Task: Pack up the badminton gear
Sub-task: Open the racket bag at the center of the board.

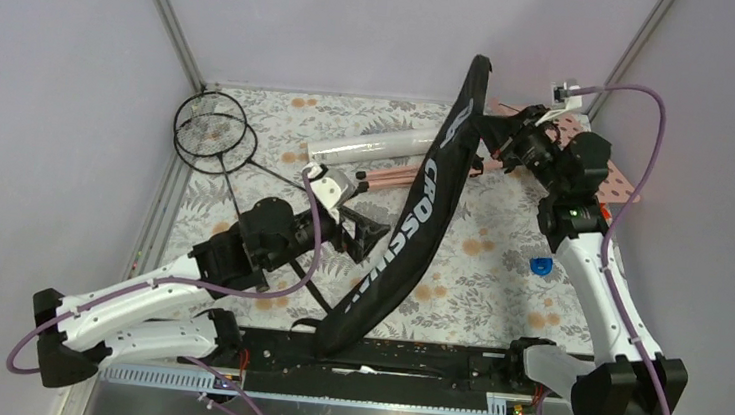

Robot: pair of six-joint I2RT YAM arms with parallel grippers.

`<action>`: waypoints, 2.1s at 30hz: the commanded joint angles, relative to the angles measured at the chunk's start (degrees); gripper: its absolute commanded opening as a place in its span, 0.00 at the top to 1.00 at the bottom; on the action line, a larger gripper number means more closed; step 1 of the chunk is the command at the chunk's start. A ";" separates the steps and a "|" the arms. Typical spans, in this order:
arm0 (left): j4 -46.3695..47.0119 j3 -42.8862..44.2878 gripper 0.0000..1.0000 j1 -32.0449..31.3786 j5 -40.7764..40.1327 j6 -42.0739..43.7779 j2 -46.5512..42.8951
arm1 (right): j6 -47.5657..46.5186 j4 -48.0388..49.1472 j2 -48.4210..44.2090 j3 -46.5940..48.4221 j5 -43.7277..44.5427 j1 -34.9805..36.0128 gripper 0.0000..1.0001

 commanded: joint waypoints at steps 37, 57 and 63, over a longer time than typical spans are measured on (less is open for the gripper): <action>2.61 34.50 0.09 -0.90 -22.07 4.84 34.07 | -1.46 -4.40 -2.53 15.17 6.03 9.22 1.00; -7.02 32.85 0.56 -0.41 -33.82 2.08 43.70 | -6.88 -14.39 -1.90 20.06 15.98 11.17 1.00; -8.08 26.15 0.98 1.91 -27.76 -3.22 39.44 | -8.85 -19.54 -0.25 22.76 17.93 11.09 0.99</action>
